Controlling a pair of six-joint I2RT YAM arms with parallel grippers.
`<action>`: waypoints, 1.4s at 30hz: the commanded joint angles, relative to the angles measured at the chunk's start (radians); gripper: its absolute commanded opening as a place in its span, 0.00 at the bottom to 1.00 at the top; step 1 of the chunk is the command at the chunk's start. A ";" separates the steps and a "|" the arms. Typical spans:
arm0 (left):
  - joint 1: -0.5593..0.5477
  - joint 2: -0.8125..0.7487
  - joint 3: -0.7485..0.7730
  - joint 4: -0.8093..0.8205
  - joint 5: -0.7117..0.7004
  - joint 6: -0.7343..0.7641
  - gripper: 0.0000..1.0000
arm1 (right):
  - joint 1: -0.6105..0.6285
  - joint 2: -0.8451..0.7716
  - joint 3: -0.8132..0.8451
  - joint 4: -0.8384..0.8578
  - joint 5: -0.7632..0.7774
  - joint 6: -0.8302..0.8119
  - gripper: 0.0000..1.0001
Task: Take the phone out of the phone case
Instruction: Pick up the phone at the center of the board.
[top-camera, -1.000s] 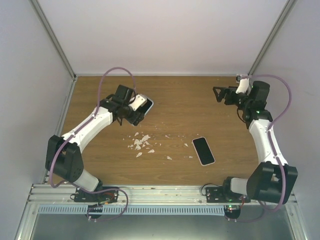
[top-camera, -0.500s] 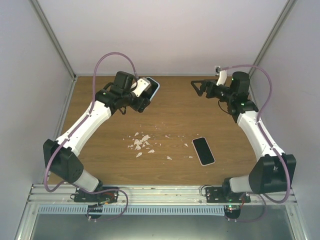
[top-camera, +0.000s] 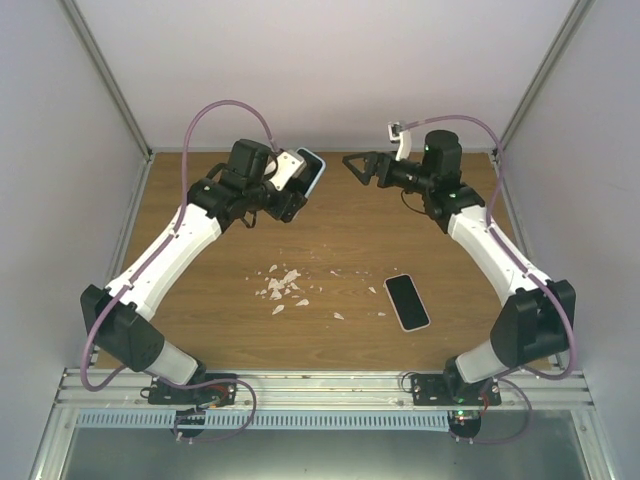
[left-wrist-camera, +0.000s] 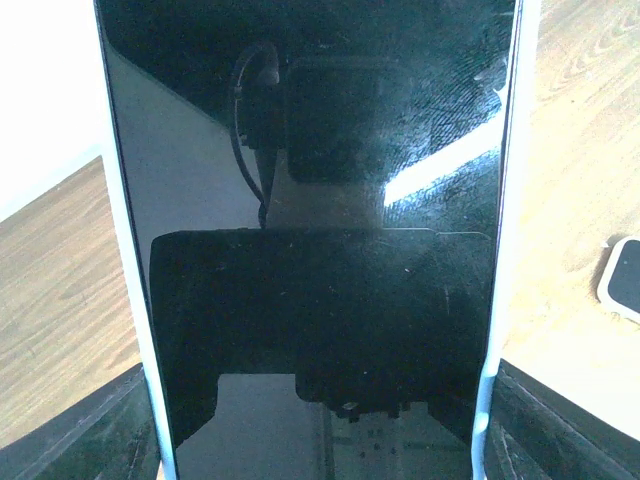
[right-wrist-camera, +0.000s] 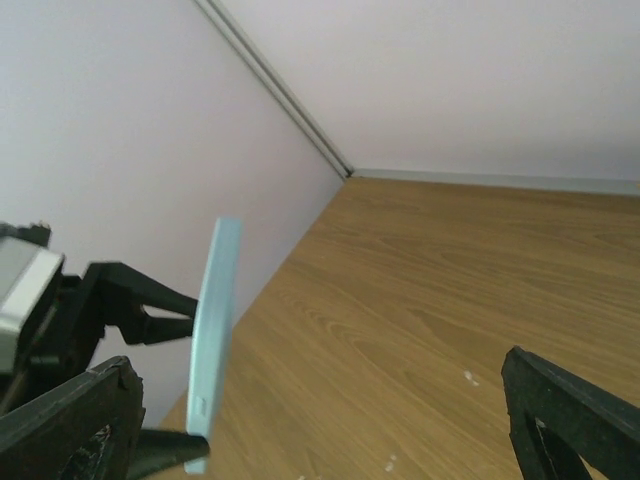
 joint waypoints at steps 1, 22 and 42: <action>-0.019 -0.025 0.060 0.094 -0.011 -0.031 0.56 | 0.040 0.038 0.087 0.032 -0.019 0.058 0.97; -0.052 0.042 0.137 0.101 -0.058 -0.055 0.56 | 0.158 0.131 0.124 0.096 -0.045 0.153 0.66; -0.107 0.094 0.184 0.102 -0.086 -0.059 0.57 | 0.193 0.120 0.097 0.097 -0.010 0.155 0.09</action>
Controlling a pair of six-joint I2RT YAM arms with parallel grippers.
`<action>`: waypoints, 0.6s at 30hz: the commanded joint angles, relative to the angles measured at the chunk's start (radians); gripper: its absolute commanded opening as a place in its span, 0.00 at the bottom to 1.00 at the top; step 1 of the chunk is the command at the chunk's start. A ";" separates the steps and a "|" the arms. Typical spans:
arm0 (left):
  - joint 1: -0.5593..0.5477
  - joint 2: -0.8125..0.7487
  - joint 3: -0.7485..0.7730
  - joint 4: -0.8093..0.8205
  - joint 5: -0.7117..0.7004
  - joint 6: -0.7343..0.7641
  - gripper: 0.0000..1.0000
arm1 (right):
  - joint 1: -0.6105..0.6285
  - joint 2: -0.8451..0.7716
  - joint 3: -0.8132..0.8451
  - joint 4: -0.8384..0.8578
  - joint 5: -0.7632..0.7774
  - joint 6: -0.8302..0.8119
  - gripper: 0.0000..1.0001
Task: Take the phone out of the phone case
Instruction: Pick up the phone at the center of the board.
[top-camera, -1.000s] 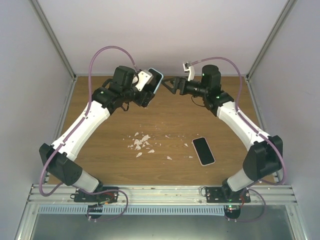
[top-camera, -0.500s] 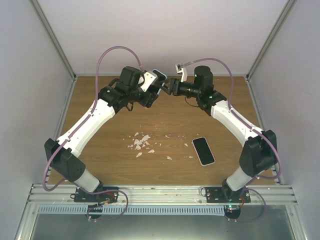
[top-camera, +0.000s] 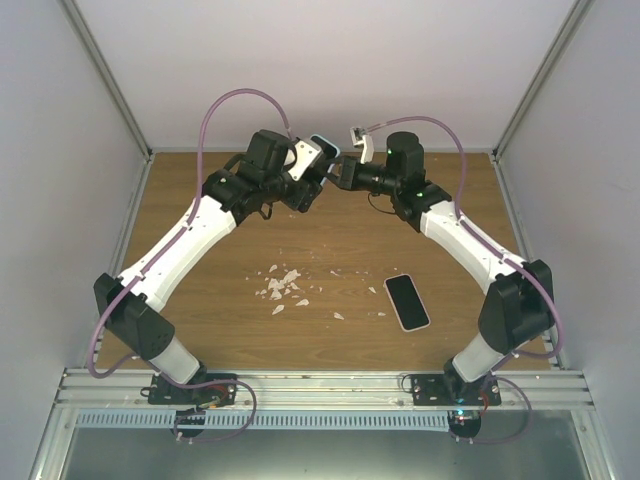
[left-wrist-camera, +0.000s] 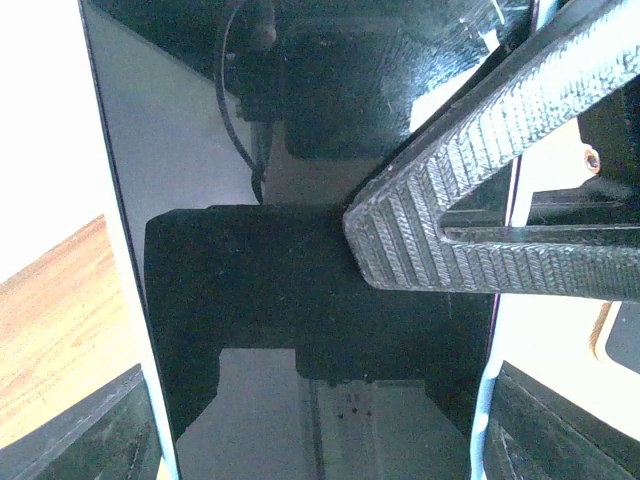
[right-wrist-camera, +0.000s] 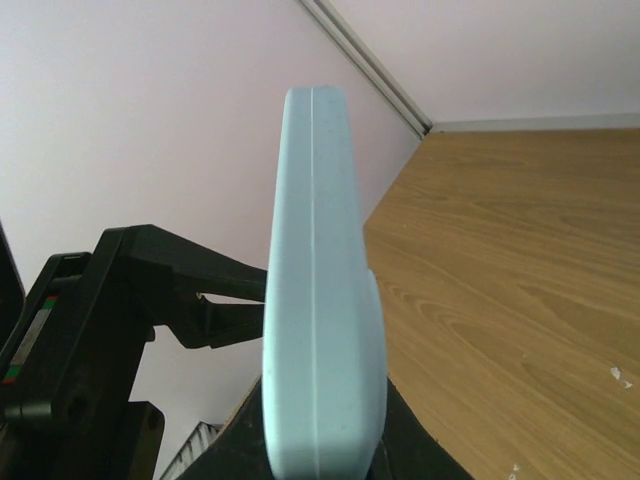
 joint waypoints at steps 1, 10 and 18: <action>-0.014 0.004 0.037 0.102 0.019 -0.012 0.59 | 0.015 -0.011 0.001 0.029 -0.018 -0.007 0.06; -0.009 -0.043 -0.024 0.081 0.067 0.018 0.99 | -0.045 -0.056 -0.019 0.043 -0.053 -0.019 0.01; 0.033 -0.110 -0.095 0.058 0.216 0.046 0.99 | -0.163 -0.112 -0.077 0.148 -0.196 -0.015 0.00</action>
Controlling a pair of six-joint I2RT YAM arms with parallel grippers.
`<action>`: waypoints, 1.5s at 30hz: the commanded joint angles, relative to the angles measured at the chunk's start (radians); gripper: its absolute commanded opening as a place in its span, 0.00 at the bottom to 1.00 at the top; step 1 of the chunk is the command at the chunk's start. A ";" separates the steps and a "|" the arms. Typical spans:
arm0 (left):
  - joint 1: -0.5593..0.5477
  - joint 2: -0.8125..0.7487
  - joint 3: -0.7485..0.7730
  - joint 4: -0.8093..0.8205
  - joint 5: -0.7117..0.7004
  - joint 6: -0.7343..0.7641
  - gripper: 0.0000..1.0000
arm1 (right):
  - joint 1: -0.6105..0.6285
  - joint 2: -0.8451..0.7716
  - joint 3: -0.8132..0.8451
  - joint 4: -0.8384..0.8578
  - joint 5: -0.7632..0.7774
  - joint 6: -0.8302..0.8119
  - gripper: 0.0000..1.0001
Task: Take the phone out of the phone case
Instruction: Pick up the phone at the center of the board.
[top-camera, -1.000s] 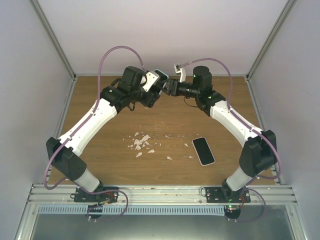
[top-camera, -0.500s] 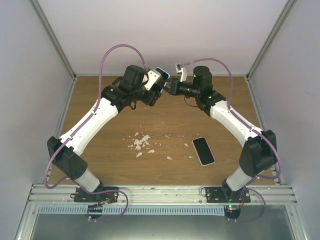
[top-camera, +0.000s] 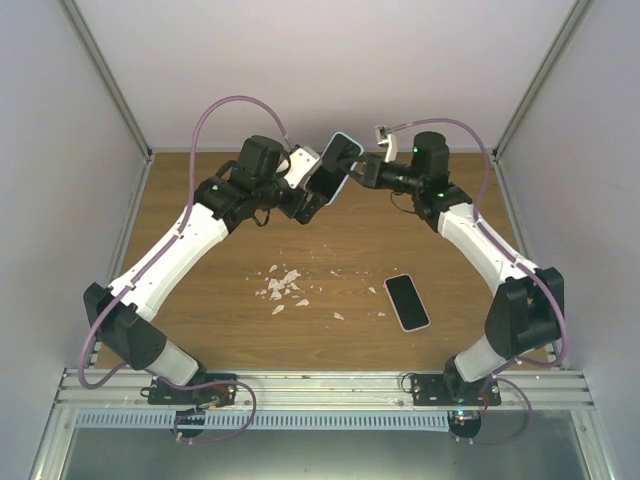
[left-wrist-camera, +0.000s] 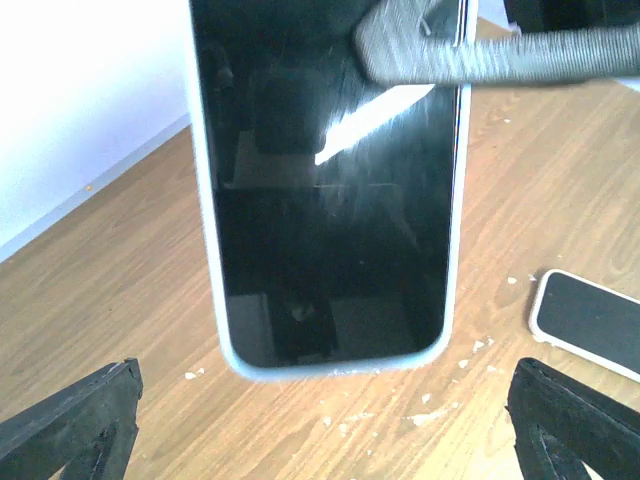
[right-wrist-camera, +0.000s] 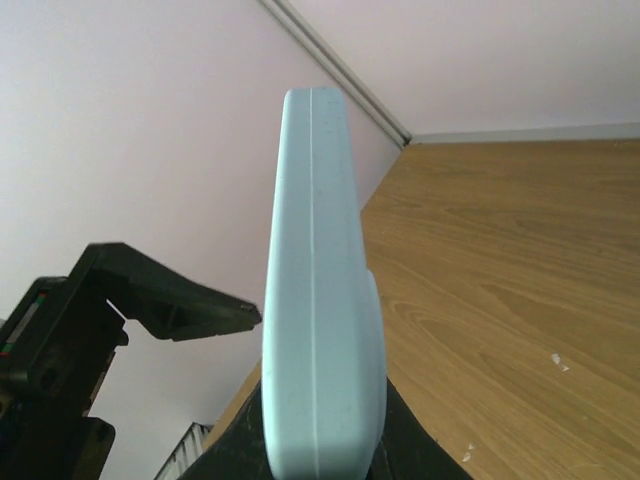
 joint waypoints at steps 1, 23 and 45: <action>0.030 -0.066 -0.041 0.033 0.138 0.027 0.99 | -0.071 -0.077 -0.037 0.180 -0.156 -0.003 0.01; 0.126 -0.156 -0.114 0.037 0.895 0.019 0.86 | -0.121 -0.199 -0.142 0.252 -0.665 -0.165 0.01; 0.055 -0.080 -0.064 0.047 0.872 -0.045 0.51 | -0.048 -0.223 -0.131 0.018 -0.711 -0.397 0.00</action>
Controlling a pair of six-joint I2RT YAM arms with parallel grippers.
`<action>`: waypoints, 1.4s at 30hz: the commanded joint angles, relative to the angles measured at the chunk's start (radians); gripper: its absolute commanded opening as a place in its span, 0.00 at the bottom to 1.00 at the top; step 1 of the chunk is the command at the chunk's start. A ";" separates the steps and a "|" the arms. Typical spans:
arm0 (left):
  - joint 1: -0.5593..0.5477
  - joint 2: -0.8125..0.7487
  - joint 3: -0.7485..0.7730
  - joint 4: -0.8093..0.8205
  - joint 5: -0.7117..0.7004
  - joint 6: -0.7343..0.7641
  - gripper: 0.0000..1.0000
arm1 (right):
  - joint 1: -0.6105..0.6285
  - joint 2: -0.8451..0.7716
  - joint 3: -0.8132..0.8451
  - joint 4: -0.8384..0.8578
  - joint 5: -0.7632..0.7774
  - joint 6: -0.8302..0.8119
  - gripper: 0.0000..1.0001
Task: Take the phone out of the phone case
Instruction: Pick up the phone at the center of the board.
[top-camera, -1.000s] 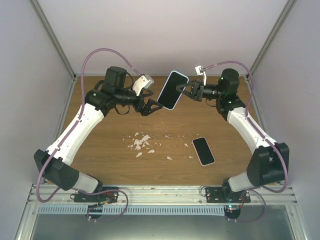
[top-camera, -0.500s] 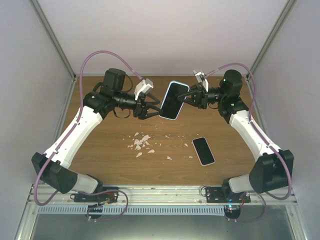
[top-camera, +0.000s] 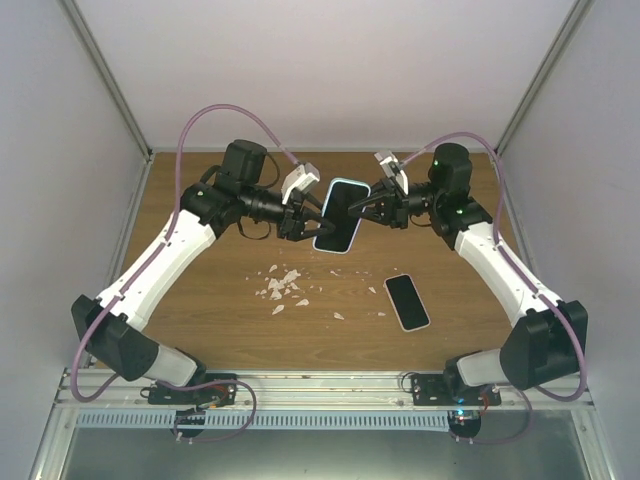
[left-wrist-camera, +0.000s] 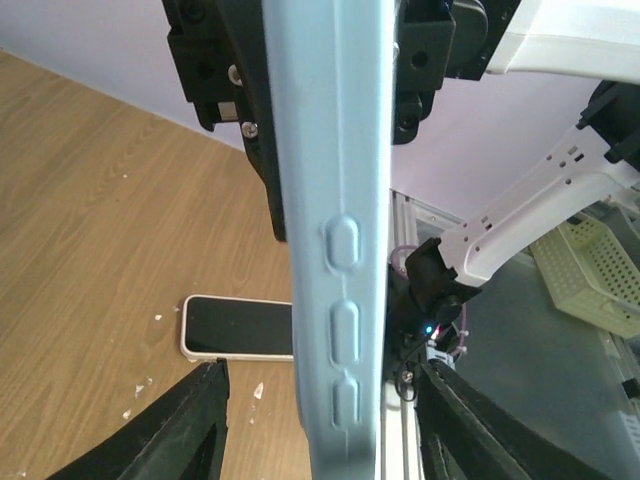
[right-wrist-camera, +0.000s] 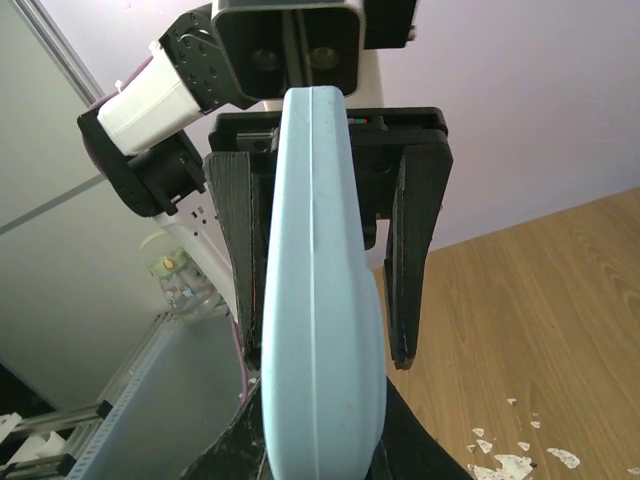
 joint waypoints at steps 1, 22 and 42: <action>-0.011 0.014 0.036 0.051 0.008 -0.024 0.48 | 0.012 -0.032 0.012 -0.026 -0.020 -0.055 0.00; 0.121 0.040 -0.049 0.278 0.138 -0.298 0.00 | 0.004 -0.019 -0.051 0.095 0.176 0.116 0.28; 0.122 0.039 -0.098 0.355 0.157 -0.363 0.00 | 0.060 0.073 -0.035 0.280 0.253 0.373 0.33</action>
